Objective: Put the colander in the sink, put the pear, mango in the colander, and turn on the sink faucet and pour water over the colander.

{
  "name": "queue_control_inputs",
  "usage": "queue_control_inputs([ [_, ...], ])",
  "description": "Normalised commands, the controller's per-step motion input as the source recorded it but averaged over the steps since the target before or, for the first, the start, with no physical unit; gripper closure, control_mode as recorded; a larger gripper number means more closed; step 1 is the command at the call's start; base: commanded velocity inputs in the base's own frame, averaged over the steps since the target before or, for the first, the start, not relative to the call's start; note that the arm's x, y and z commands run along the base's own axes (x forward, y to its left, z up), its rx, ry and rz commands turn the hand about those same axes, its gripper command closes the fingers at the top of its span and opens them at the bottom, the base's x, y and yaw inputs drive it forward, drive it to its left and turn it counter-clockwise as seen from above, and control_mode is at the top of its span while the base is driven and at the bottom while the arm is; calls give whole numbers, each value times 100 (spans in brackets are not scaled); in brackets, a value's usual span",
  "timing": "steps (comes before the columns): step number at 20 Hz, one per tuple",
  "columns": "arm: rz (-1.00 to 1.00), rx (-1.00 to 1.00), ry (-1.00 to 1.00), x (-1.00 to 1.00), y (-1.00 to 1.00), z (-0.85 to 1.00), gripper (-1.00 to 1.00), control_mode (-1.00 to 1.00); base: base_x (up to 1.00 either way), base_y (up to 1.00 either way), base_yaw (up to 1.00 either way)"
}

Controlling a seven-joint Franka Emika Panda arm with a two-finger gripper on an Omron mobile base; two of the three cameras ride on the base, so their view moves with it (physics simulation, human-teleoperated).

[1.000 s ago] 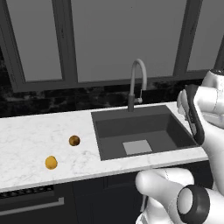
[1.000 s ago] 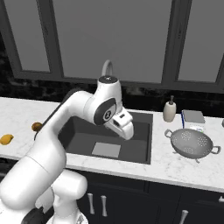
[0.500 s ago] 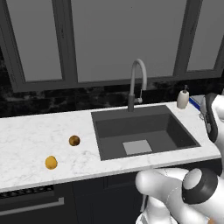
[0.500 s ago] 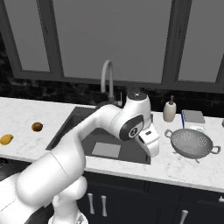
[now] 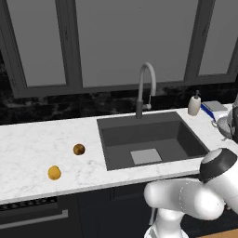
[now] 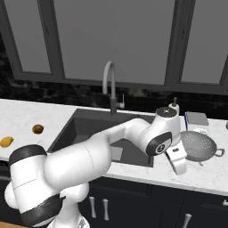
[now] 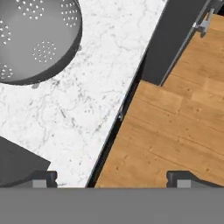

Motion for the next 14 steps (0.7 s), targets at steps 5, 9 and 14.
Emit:
queue_control_inputs([
  [5,-3,8,-12,29,-48,-1,-100,-100,0,0,0],
  [9,-1,8,-15,37,-39,0,-100,-100,0,0,0],
  [14,-1,1,-3,41,-16,0,-100,-100,0,0,0],
])
